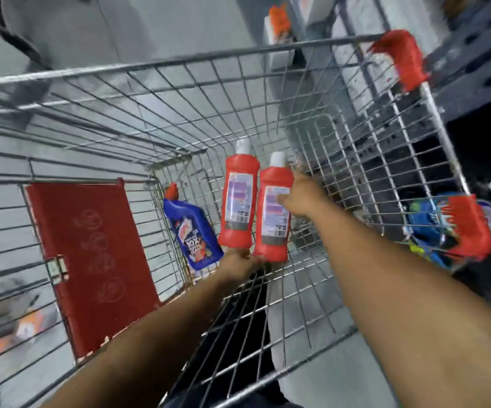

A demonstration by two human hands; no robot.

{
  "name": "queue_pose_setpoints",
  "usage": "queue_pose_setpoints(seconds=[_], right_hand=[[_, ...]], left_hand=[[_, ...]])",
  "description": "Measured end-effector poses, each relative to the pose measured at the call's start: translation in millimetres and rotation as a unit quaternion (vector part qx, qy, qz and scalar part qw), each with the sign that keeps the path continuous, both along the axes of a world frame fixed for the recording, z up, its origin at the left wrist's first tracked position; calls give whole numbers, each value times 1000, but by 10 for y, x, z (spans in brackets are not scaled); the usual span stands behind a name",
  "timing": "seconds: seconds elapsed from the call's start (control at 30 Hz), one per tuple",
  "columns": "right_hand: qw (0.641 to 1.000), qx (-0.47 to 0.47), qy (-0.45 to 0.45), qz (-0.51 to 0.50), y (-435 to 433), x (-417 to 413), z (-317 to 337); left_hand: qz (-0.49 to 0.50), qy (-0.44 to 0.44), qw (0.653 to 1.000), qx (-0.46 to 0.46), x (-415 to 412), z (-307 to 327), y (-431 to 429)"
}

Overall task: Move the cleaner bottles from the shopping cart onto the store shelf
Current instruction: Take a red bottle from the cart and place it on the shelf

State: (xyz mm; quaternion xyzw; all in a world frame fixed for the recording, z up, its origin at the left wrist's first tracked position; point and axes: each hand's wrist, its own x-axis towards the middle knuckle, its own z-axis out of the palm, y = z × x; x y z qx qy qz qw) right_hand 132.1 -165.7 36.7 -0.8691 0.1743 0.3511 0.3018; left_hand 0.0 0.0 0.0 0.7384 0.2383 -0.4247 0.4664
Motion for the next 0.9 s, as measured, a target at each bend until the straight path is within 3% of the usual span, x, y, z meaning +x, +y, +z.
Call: queue_pose_setpoints(seconds=[0.2,0.3,0.67,0.77,0.9], right_hand=[[991,-25,35,-130,157,-40,-363],[985,-12,29,-169,133,-33,-470],[975,73,82,-192,-171,13,-223],[972,135,54,-186,-296,69,70],[960,194,-53,-192,-412,96,634]], left_hand=[[217,61,974,-35,-87,-173,-282],[266,90,959,-45,-54,-252,-268],[210,79,965,-135,-18,-6,-281],[176,56,971,-152,83,220,-271],[129,20,976,-177,348,728,-131]])
